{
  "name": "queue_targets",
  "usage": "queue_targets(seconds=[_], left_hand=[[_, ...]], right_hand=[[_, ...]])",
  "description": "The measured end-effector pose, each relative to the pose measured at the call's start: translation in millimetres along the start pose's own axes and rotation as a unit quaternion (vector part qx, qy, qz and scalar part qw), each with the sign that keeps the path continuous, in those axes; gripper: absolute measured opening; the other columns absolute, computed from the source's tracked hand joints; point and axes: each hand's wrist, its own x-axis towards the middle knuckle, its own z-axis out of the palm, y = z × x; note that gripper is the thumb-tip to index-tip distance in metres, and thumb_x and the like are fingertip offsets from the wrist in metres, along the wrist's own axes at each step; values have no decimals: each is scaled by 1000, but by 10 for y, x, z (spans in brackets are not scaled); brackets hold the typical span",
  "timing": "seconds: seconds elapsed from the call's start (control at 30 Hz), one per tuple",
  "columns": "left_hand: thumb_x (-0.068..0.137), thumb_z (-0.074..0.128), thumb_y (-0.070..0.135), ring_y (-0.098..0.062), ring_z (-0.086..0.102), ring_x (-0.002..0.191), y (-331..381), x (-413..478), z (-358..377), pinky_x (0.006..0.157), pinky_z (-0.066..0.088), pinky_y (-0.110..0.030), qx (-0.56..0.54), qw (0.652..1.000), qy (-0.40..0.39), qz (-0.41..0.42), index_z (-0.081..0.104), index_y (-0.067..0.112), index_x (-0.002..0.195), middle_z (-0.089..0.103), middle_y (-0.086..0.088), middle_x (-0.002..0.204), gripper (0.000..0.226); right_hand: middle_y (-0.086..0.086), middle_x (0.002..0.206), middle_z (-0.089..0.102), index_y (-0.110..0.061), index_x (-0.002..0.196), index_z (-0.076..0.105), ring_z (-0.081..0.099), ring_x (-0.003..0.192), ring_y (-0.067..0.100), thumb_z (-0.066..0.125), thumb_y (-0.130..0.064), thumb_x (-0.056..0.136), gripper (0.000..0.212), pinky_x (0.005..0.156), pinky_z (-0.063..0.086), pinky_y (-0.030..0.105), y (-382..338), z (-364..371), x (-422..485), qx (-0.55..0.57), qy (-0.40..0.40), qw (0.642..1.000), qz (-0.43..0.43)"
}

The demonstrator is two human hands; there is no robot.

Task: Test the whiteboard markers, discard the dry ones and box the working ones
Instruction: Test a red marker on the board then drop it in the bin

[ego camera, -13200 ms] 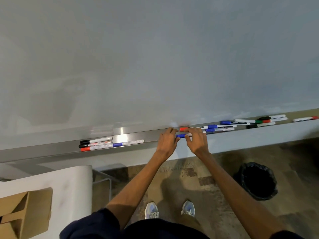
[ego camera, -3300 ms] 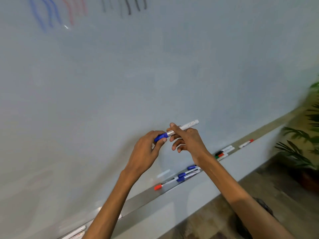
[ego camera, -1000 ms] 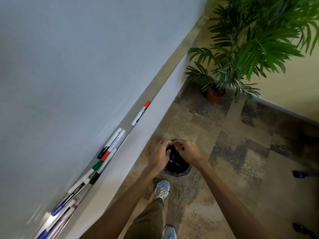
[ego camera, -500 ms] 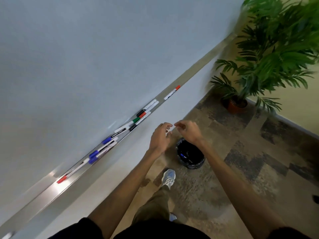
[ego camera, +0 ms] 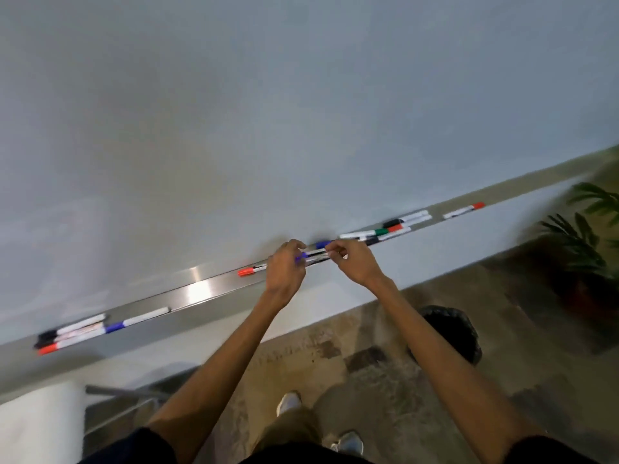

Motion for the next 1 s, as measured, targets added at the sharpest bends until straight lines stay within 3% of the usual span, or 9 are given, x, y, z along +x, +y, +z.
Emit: queue_targets(seconds=[0.17, 0.3, 0.4, 0.5, 0.8, 1.0], left_hand=[[89, 60, 9, -28, 61, 103, -609, 42, -390, 92, 40, -39, 152, 988, -13, -1, 60, 15, 119, 66, -7, 111, 31], [92, 58, 13, -31, 58, 109, -1000, 107, -521, 93, 43, -39, 200, 978, -56, -8, 56, 13, 128, 62, -9, 122, 36], [93, 56, 15, -32, 59, 106, -1179, 119, -534, 89, 45, -39, 218, 972, -83, -7, 59, 11, 119, 63, -12, 120, 26], [93, 54, 14, -29, 60, 102, -1319, 98, -482, 87, 42, -37, 223, 972, -80, 3, 62, 16, 111, 65, -8, 114, 20], [90, 55, 0, -28, 54, 120, -1524, 36, -320, 103, 36, -38, 204, 976, -67, 36, 62, 11, 125, 61, -10, 129, 37], [85, 60, -2, -30, 60, 107, -1705, -38, -453, 93, 43, -37, 163, 984, -38, 54, 65, 10, 115, 65, -10, 115, 33]], right_hand=[[3, 105, 74, -12, 108, 72, 67, 96, 17, 63, -14, 93, 18, 88, 53, 33, -358, 493, 259, 12, -56, 998, -22], [4, 116, 70, -13, 117, 70, 63, 107, 20, 70, -16, 89, 27, 95, 48, 28, -544, 845, 433, -14, -105, 993, -49], [5, 124, 66, -14, 121, 68, 58, 116, 20, 70, -15, 90, 32, 101, 42, 28, -619, 1119, 518, -34, -115, 991, -59], [7, 123, 66, -11, 123, 67, 57, 117, 23, 69, -10, 90, 33, 104, 41, 30, -661, 1362, 550, -67, -112, 989, -74], [5, 118, 68, -16, 117, 69, 59, 114, 22, 71, -11, 88, 29, 103, 43, 35, -607, 1713, 552, -151, -77, 982, -82], [2, 125, 64, -18, 125, 65, 53, 122, 20, 65, -24, 94, 31, 109, 32, 33, -651, 1802, 504, -169, -91, 975, -111]])
